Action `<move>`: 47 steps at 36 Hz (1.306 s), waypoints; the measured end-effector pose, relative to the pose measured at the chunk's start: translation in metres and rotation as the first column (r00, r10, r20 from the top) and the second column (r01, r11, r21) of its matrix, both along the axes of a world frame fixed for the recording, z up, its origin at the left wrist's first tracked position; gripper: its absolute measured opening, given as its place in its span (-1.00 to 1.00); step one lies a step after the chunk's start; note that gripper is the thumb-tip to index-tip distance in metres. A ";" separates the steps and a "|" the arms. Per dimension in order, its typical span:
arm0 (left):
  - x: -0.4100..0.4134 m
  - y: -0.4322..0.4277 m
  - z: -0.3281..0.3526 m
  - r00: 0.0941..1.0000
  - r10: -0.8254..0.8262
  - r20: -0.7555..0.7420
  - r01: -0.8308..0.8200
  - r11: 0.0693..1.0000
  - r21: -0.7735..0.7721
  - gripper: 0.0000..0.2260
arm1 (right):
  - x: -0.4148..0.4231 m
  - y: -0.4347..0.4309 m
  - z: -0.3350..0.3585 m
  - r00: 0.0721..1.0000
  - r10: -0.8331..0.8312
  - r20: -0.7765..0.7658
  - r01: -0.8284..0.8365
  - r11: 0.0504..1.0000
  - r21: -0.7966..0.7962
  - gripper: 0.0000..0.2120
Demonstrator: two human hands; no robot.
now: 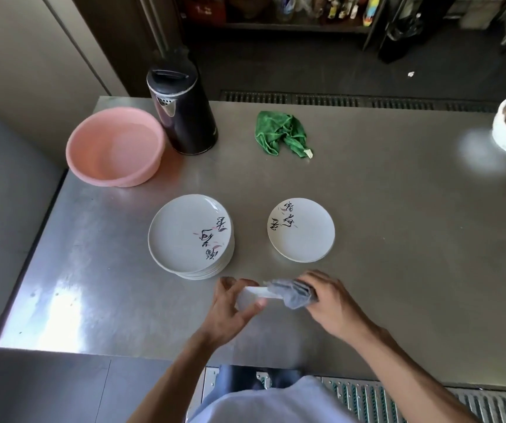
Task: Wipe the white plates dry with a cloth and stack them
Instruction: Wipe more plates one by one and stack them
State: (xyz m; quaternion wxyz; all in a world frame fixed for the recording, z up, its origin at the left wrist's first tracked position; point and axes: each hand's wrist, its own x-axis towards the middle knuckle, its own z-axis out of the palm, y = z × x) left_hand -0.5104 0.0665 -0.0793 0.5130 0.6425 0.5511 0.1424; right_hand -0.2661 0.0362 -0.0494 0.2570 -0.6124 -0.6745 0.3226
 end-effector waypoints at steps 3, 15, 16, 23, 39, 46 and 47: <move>-0.005 0.005 -0.005 0.992 -0.122 -0.026 0.125 0.971 0.201 -0.77 | 0.011 0.012 0.005 0.991 -0.077 -0.106 0.063 0.990 -0.129 -0.62; 0.009 -0.011 -0.004 0.917 0.296 0.266 -0.177 0.902 -0.394 -0.79 | -0.001 -0.005 -0.030 0.844 -0.524 -0.113 0.516 0.851 -0.098 -0.52; 0.010 -0.015 -0.007 0.893 0.365 0.265 -0.215 0.862 -0.460 -0.77 | -0.008 -0.008 -0.032 0.870 -0.489 -0.070 0.475 0.867 -0.151 -0.54; 0.021 -0.027 -0.020 0.800 0.564 0.205 -0.308 0.679 -0.667 -0.80 | -0.053 -0.038 -0.077 0.991 -0.033 0.126 0.068 0.955 -0.287 -0.31; 0.016 -0.028 -0.032 0.778 0.609 0.153 -0.295 0.569 -0.767 -0.79 | -0.037 -0.071 -0.066 0.899 0.231 0.373 -0.119 0.947 -0.299 -0.34; 0.027 -0.024 -0.028 0.785 0.599 0.157 -0.297 0.587 -0.754 -0.82 | -0.066 -0.041 -0.075 0.931 0.148 0.334 -0.018 0.932 -0.361 -0.40; 0.026 -0.022 -0.028 0.788 0.594 0.160 -0.294 0.592 -0.751 -0.84 | -0.068 -0.042 -0.073 0.937 0.196 0.291 -0.085 0.931 -0.354 -0.41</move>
